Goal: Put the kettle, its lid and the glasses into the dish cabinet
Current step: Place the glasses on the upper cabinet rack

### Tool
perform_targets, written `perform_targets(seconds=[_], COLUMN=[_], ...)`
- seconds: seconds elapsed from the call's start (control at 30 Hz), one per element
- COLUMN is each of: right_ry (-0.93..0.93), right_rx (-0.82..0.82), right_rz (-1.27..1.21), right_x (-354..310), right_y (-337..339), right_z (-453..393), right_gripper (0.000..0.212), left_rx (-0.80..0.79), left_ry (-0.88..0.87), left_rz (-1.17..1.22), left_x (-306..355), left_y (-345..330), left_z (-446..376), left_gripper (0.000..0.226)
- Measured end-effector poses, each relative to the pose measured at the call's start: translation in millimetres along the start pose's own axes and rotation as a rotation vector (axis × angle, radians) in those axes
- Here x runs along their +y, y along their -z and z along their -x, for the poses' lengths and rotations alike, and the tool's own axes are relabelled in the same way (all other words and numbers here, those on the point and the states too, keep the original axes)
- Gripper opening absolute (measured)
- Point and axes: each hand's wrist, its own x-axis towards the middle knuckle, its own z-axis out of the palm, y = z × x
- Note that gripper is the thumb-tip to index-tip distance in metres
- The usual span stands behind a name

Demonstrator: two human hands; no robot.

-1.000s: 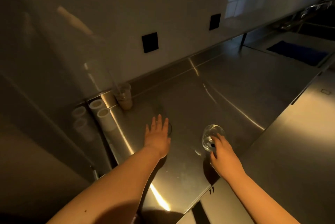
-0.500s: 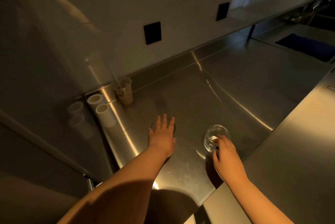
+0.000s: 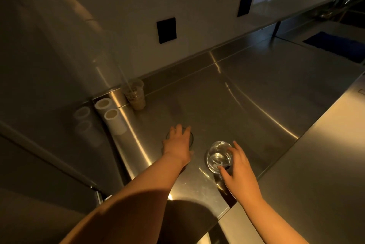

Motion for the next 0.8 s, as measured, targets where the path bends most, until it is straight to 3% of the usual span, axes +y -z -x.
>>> perform_targets(seconds=[0.1, 0.37, 0.8], right_ry=[-0.069, -0.032, -0.014], right_rx=[-0.033, -0.038, -0.043], right_rz=[-0.071, -0.046, -0.103], right_x=[0.7, -2.9, -9.7], right_y=[-3.3, -8.0, -3.6], right_z=[-3.6, -4.9, -10.0], right_gripper=[0.077, 0.079, 0.097], left_rx=[-0.018, 0.036, 0.313], left_ry=[0.017, -0.059, -0.353], left_rz=[0.046, 0.044, 0.004], left_x=[-0.8, 3.0, 55.3], left_y=[1.1, 7.6, 50.0], left_z=[0.2, 2.0, 17.7], left_gripper=[0.081, 0.082, 0.090])
